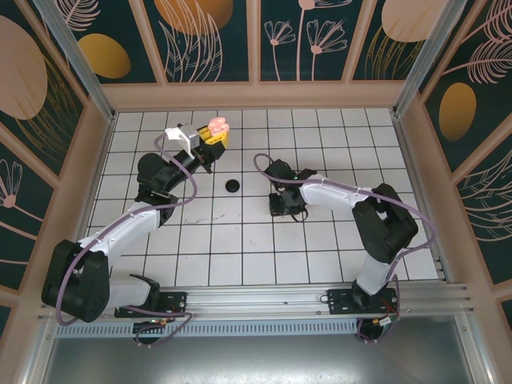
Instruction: Insert the wireless bluetooth earbuds into the charging case
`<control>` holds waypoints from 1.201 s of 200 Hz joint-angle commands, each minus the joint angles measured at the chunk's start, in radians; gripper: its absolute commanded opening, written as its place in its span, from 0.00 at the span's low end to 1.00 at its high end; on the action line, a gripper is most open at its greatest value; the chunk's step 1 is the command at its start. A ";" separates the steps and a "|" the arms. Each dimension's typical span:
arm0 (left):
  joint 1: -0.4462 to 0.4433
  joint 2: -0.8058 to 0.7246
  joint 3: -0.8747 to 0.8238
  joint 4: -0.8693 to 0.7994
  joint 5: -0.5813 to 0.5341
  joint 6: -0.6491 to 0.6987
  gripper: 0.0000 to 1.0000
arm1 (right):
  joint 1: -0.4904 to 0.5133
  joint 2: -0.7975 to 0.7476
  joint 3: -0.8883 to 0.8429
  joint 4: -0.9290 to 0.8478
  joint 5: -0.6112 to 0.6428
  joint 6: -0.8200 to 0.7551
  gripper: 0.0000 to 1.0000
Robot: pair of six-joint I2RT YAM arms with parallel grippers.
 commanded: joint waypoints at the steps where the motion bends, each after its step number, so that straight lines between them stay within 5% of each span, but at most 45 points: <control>1: -0.006 -0.018 0.004 0.052 0.019 -0.017 0.00 | 0.007 0.035 0.041 -0.031 0.022 -0.007 0.39; 240: -0.006 -0.034 0.007 0.027 0.035 -0.017 0.00 | 0.013 0.145 0.082 -0.045 0.047 -0.034 0.29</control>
